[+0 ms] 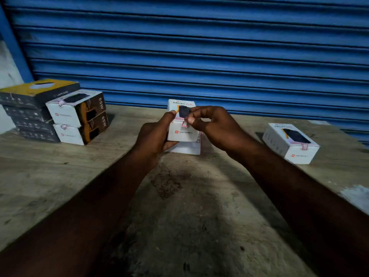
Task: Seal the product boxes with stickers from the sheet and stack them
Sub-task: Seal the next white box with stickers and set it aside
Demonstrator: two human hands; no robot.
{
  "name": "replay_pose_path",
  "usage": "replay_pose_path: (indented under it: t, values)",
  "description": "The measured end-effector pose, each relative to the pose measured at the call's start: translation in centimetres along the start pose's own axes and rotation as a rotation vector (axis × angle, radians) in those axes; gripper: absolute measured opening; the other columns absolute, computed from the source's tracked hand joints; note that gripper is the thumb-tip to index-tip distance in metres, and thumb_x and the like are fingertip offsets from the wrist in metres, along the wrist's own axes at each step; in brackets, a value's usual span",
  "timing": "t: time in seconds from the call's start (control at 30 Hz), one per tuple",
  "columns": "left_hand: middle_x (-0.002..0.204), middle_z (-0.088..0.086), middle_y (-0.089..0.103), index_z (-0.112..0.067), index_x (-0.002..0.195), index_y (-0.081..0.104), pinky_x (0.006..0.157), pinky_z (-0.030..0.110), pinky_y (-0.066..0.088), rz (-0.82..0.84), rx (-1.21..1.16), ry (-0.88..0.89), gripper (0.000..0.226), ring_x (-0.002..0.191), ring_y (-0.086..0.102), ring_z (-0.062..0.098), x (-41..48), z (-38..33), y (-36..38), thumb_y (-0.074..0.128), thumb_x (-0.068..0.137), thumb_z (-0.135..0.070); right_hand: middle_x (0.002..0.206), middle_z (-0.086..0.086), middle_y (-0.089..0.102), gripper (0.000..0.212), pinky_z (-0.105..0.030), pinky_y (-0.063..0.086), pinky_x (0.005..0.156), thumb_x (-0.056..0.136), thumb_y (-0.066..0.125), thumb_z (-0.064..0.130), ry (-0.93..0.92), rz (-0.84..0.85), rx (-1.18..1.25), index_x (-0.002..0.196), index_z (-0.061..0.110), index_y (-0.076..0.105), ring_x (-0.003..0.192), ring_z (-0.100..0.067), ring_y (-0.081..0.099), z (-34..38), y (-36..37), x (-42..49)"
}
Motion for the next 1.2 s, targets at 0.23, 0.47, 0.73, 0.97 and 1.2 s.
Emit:
replay_pose_path:
  t: [0.23, 0.47, 0.73, 0.97, 1.2]
  values:
    - [0.101, 0.014, 0.077, -0.011, 0.097, 0.073, 0.086, 0.038, 0.061, 0.011, -0.017, -0.017, 0.028, 0.095, 0.075, 0.024, -0.1, 0.17, 0.28, 0.069, 0.091, -0.038, 0.09, 0.018, 0.06, 0.024, -0.01, 0.039, 0.083, 0.092, 0.064, 0.012, -0.033, -0.026, -0.084, 0.075, 0.028, 0.068, 0.099, -0.003, 0.055, 0.22, -0.06, -0.08]
    - [0.1, 0.015, 0.076, -0.012, 0.093, 0.072, 0.087, 0.038, 0.06, 0.01, -0.037, -0.019, 0.025, 0.095, 0.074, 0.023, -0.13, 0.17, 0.37, 0.068, 0.092, -0.037, 0.112, 0.001, 0.068, 0.012, -0.025, 0.046, 0.092, 0.094, 0.062, 0.015, -0.032, -0.046, -0.145, 0.091, 0.017, 0.074, 0.106, -0.011, 0.06, 0.08, 0.0, 0.28]
    - [0.097, 0.011, 0.077, -0.012, 0.097, 0.072, 0.081, 0.033, 0.061, 0.018, -0.033, -0.015, 0.027, 0.093, 0.075, 0.019, -0.33, 0.28, 0.37, 0.067, 0.093, -0.038, 0.11, 0.001, 0.069, 0.018, -0.036, 0.049, 0.097, 0.095, 0.06, 0.015, -0.018, -0.046, -0.1, 0.082, 0.025, 0.069, 0.104, -0.013, 0.063, 0.0, -0.06, 0.16]
    - [0.095, 0.011, 0.077, -0.013, 0.094, 0.072, 0.075, 0.03, 0.062, 0.021, -0.037, -0.012, 0.023, 0.09, 0.075, 0.02, -0.54, 0.02, 0.35, 0.067, 0.094, -0.035, 0.106, 0.002, 0.071, 0.011, -0.031, 0.048, 0.097, 0.088, 0.07, 0.013, -0.034, -0.039, -0.114, 0.084, 0.022, 0.072, 0.104, -0.011, 0.063, 0.01, 0.01, 0.18]
    - [0.089, 0.009, 0.077, -0.015, 0.091, 0.07, 0.065, 0.028, 0.062, 0.049, -0.019, -0.004, 0.021, 0.078, 0.076, 0.017, -1.05, -0.26, 0.62, 0.065, 0.094, -0.034, 0.093, 0.013, 0.065, 0.017, -0.023, 0.047, 0.091, 0.077, 0.081, 0.011, -0.048, -0.091, -0.135, 0.087, 0.021, 0.071, 0.1, -0.008, 0.063, -0.08, -0.24, -0.08]
Point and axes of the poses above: each hand's wrist, its own x-axis towards the middle knuckle, its own y-axis out of the palm, z = x × y, the point moved 5 cm from there along x, towards the middle knuckle
